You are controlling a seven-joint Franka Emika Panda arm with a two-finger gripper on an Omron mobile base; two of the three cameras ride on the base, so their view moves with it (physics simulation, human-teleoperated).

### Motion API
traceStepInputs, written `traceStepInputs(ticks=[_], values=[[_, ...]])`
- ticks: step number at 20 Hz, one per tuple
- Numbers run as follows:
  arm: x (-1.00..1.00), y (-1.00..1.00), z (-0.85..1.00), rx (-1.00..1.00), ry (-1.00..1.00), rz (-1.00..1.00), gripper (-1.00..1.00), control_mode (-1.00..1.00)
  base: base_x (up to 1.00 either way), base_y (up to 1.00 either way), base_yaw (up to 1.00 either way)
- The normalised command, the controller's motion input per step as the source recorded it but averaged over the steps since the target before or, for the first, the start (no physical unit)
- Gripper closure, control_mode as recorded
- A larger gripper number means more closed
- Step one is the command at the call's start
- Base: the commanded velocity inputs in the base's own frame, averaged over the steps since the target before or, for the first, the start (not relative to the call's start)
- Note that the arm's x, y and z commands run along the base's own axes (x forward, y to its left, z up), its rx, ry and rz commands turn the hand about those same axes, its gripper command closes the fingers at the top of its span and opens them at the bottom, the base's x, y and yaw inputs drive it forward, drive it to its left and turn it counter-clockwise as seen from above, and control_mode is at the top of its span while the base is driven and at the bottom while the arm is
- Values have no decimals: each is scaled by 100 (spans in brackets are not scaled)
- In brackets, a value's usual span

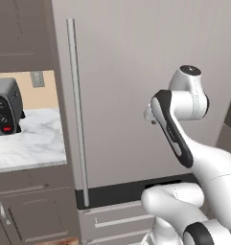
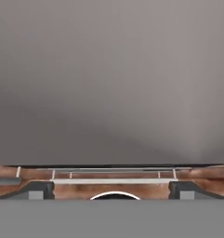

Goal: There is a bowl on the dining counter. Grab a lemon wedge from the fridge and place it in the bowl. Then get the liquor bottle and glass cup from the cabinet and place them next to the bowl.

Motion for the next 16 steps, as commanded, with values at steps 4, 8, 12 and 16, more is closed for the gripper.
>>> traceStepInputs(ticks=[4, 8, 12, 16], values=[[-8, 0, -4, 0, -1, 0, -100, 100, 0, 0, 0], [0, 0, 0, 0, 0, 0, -100, 100, -9, 0, 0], [0, 0, 0, 0, 0, 0, -100, 100, -45, 1, 0], [0, 0, 0, 0, 0, 0, -100, 100, -58, 10, 0]])
